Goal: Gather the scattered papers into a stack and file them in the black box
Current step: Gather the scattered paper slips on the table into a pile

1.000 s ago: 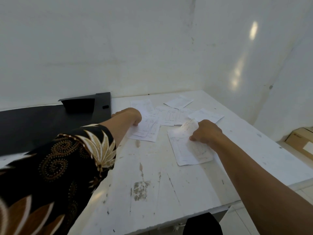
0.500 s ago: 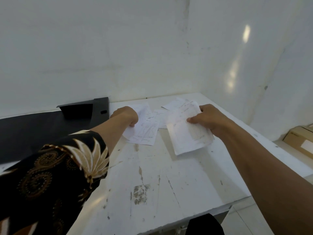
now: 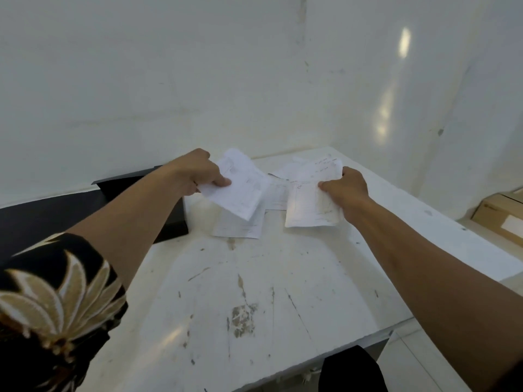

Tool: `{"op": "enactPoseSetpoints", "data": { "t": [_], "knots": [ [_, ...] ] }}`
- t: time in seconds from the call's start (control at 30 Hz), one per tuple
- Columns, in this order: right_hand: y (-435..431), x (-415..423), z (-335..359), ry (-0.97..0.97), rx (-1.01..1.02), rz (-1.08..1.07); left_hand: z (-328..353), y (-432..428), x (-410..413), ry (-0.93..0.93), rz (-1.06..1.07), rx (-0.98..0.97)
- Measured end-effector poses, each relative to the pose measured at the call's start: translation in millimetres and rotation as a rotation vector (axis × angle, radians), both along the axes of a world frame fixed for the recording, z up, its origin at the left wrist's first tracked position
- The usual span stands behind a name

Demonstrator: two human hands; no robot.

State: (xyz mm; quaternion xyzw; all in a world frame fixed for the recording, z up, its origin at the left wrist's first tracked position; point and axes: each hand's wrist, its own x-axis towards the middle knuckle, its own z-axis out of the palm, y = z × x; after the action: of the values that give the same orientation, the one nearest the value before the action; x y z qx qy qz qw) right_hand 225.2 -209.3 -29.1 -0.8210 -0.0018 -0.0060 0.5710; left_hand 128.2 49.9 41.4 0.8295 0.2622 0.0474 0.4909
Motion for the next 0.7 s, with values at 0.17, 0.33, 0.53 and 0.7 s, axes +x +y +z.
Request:
{"op": "enactPoseSetpoints", "data": {
  "t": [0.17,0.33,0.53,0.7],
  "knots": [
    [-5,10,-4,-0.037,-0.037,-0.163,-33,-14,6,0.071,0.011,-0.066],
    [-11,15,-14,-0.009,-0.25,-0.282,-83,-31,6,0.189,0.058,0.315],
    [-9,27,-25,0.097,-0.51,-0.306,-92,-41,7,0.285,0.103,0.572],
    [-2,39,-26,0.173,-0.663,-0.361,-90,-44,15,0.366,0.086,0.567]
  ]
}}
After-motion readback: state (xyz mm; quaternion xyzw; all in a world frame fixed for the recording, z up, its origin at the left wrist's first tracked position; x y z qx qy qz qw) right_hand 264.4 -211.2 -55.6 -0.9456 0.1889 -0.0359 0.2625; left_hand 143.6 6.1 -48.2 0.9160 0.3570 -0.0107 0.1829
